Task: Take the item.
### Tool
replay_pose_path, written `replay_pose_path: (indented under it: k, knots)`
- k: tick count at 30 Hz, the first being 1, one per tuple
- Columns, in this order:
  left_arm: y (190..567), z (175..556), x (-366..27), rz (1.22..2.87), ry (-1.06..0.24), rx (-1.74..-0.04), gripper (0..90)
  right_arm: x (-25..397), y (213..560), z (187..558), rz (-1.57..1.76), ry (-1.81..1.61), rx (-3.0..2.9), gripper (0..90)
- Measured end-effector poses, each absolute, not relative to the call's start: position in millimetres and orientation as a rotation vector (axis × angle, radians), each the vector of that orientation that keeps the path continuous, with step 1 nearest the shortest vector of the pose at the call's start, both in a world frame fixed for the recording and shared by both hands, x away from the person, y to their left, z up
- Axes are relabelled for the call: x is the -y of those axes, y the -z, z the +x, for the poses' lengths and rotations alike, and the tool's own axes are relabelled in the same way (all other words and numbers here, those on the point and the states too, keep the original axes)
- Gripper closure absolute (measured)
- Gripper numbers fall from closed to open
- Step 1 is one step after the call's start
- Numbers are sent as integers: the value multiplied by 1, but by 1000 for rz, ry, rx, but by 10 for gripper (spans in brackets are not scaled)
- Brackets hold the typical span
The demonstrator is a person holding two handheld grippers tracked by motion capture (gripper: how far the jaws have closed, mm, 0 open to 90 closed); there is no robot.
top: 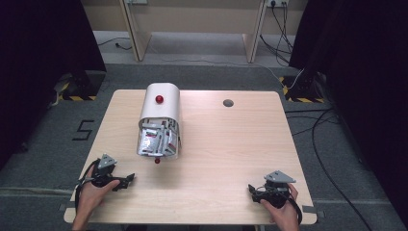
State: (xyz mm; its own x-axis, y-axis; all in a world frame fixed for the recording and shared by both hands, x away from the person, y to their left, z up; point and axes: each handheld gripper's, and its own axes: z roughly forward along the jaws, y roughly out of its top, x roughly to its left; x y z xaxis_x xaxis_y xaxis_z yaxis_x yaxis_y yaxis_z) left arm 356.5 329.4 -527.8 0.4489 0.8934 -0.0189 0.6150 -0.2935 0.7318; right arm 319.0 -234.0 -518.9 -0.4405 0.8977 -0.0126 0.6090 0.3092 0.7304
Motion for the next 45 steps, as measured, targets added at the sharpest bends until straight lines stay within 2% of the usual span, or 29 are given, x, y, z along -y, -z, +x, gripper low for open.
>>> replay_pose_path:
  k: [7, 8, 13, 27, 45]
  knots:
    - [528, 357, -329, 2022, -525, -1258, 0, 234, 519, 318, 1335, -934, -2163, 179]
    - [528, 357, -329, 2022, -525, -1259, 0, 234, 518, 318, 1333, -952, -2155, 217]
    - [528, 357, -329, 2022, -525, -1259, 0, 229, 515, 317, 1357, -1042, -2119, 223]
    - [528, 356, -329, 2021, -526, -1259, 0, 177, 471, 329, 1197, -1196, -2071, 252]
    - [528, 356, -329, 2021, -525, -1259, 0, 147, 437, 335, 1095, -1289, -2064, 287]
